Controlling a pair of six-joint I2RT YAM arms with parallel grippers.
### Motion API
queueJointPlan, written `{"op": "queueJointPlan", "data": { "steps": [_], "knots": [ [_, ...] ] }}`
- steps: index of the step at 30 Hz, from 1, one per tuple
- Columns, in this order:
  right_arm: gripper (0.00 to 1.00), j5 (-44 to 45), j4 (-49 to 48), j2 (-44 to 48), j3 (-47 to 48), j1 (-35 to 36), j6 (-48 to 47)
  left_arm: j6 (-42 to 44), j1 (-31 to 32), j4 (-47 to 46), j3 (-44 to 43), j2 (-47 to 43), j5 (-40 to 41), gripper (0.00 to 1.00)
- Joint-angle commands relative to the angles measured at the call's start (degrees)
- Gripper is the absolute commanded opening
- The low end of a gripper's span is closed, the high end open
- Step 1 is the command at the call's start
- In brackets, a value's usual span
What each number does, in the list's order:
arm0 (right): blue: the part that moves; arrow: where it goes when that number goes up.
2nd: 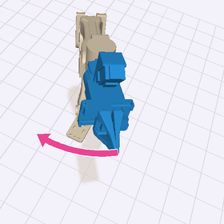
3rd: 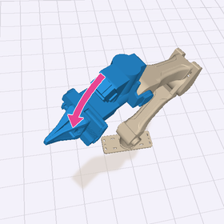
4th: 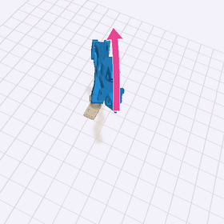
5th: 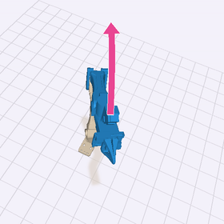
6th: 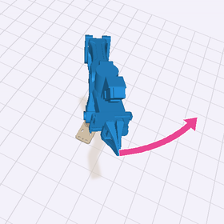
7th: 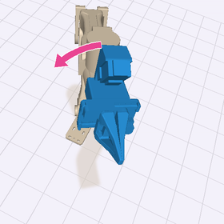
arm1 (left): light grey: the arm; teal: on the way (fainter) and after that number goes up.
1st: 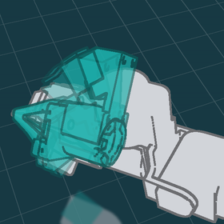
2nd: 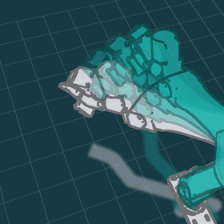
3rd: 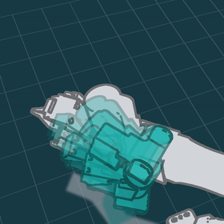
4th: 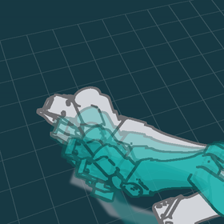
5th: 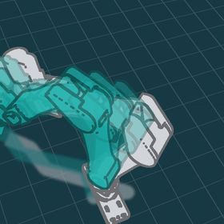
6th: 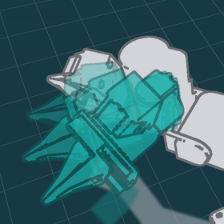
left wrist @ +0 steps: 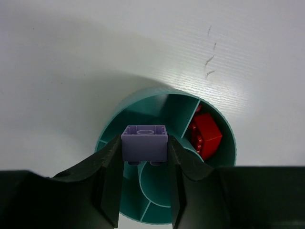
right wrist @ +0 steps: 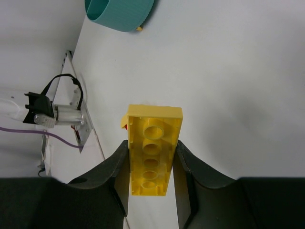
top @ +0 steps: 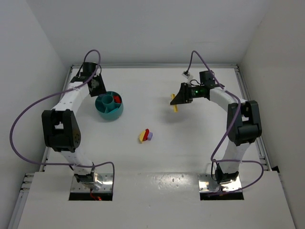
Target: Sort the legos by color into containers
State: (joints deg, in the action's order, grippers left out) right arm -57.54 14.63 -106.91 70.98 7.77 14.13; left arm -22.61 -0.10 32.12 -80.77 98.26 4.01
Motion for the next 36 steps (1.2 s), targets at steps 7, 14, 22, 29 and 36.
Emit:
{"op": "queueJointPlan", "data": {
  "steps": [7,14,22,29,36],
  "knots": [
    [0.0,-1.17,-1.63,-0.05,2.85,0.49,-0.42,-1.65,-0.6,-0.83,-2.37,1.15,0.83,0.43],
    [0.0,-6.87,-2.15,-0.58,3.38,0.49,0.19,0.19,-0.6,-2.05,-1.85,-0.96,-4.7,0.72],
    [0.0,-20.13,-26.32,-3.29,0.23,1.63,19.14,24.69,3.43,-14.71,9.22,-16.24,-39.3,0.65],
    [0.0,-26.57,-36.25,-5.5,1.71,6.54,27.0,19.4,9.58,-21.46,15.29,-16.52,-60.5,0.63],
    [0.0,-27.1,-37.57,-3.13,2.23,9.98,24.81,11.9,13.81,-29.13,14.07,-10.73,-67.44,0.6]
  ]
}}
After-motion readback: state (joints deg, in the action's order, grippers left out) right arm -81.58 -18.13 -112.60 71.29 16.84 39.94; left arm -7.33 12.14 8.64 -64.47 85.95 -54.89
